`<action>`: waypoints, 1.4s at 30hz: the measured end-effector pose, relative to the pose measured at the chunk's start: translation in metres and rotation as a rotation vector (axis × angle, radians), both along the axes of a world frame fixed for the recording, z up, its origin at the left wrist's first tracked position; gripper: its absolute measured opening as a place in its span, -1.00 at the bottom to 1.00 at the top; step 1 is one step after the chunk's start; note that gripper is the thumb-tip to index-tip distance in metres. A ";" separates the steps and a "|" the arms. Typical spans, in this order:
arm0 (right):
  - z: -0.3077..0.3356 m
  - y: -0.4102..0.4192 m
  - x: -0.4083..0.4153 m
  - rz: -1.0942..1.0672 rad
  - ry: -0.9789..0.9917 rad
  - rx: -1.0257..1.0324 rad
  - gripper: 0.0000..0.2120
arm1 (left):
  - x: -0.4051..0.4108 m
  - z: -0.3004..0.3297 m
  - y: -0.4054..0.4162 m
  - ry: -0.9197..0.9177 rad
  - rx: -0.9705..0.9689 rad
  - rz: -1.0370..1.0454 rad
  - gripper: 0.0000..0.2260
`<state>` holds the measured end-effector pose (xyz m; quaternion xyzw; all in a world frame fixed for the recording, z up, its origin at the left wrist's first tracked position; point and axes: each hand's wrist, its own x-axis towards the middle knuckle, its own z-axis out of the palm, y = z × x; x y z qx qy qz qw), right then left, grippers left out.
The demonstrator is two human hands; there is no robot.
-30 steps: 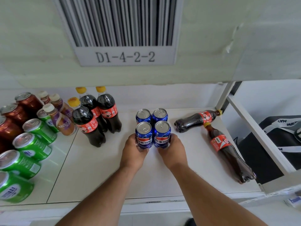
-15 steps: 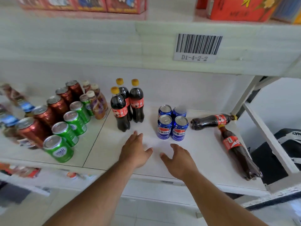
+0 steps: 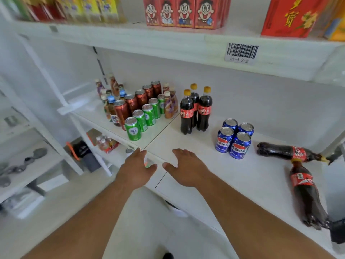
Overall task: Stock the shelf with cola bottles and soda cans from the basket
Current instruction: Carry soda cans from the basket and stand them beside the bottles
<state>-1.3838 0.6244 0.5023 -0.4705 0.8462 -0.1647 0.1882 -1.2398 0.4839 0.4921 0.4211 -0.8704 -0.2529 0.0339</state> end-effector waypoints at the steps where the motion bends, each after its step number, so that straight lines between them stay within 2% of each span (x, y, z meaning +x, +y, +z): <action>1: 0.001 -0.003 0.011 0.032 0.001 -0.014 -0.32 | 0.015 0.000 0.003 0.016 0.002 0.032 -0.25; 3: 0.003 -0.009 0.034 0.090 -0.019 -0.031 -0.35 | 0.046 0.001 0.009 -0.008 -0.010 0.083 -0.37; 6: 0.004 -0.027 0.069 0.175 -0.056 -0.045 -0.35 | 0.095 0.000 0.009 -0.055 -0.013 0.169 -0.31; 13: 0.002 -0.080 0.175 0.410 -0.052 0.001 -0.26 | 0.223 -0.003 0.001 -0.033 -0.008 0.421 -0.28; 23: -0.009 -0.166 0.409 0.786 -0.054 0.061 -0.24 | 0.460 -0.018 -0.009 -0.057 0.009 0.800 -0.27; 29: -0.007 -0.190 0.535 0.999 -0.016 0.080 -0.26 | 0.576 -0.020 0.007 -0.027 0.035 1.008 -0.29; 35: -0.018 -0.211 0.620 1.148 0.005 0.108 -0.25 | 0.650 -0.028 0.016 -0.023 0.083 1.147 -0.28; 42: -0.031 -0.260 0.664 1.260 0.009 0.144 -0.25 | 0.682 -0.044 -0.019 -0.042 0.149 1.274 -0.30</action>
